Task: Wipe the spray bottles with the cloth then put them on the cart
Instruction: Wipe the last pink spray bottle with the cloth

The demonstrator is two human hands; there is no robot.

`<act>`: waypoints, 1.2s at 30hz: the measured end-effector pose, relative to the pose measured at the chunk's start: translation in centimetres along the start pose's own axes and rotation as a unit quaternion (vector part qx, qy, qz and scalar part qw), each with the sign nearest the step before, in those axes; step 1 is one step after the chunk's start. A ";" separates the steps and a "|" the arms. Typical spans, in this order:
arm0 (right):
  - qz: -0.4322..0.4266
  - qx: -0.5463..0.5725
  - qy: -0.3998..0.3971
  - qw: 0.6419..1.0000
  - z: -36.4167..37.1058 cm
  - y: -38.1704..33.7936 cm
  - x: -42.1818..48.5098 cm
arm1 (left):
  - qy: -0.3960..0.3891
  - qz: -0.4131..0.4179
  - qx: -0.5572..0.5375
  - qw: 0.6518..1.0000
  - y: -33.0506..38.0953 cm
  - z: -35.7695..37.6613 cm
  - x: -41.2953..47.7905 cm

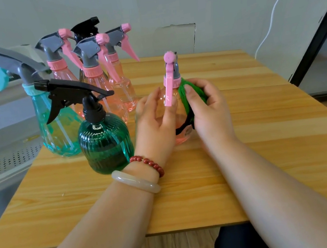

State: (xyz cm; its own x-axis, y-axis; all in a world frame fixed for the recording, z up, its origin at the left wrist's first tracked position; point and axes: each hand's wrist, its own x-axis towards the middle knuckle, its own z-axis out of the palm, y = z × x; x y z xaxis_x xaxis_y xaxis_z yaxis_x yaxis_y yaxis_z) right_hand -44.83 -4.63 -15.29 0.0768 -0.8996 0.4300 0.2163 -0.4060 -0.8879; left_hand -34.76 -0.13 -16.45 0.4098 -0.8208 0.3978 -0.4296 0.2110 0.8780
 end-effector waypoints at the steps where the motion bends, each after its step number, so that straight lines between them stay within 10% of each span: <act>1: -0.002 -0.014 0.003 1.000 0.0 0.1 0.1 | -0.001 -0.001 0.005 1.000 0.1 0.1 0.0; 13: -0.087 -0.069 -0.006 0.994 -0.5 -0.5 -0.6 | -0.051 -0.013 -0.057 0.997 0.7 0.0 -0.4; 18: 0.032 -0.018 0.043 0.998 -0.2 -0.3 0.4 | -0.054 -0.031 -0.089 0.994 0.9 0.0 -0.4; 24: -0.167 -0.114 0.003 0.979 -0.7 -0.7 -1.2 | -0.040 -0.044 -0.079 0.995 0.7 0.0 -0.3; 32: 0.026 -0.031 0.028 0.999 -0.2 -0.9 -0.2 | -0.023 -0.041 -0.063 0.997 0.7 -0.3 -0.2; 36: -0.071 -0.047 -0.015 0.996 -0.6 -1.1 -0.8 | -0.003 -0.072 -0.098 0.993 0.7 -0.3 -0.1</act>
State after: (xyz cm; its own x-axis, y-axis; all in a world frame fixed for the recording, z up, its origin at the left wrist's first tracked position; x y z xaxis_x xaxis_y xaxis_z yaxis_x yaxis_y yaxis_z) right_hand -45.75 -3.56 -14.73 0.0822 -0.8271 0.5560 0.1350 -0.5435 -0.8285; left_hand -34.89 0.29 -15.79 0.4495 -0.8533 0.2641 -0.2023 0.1907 0.9606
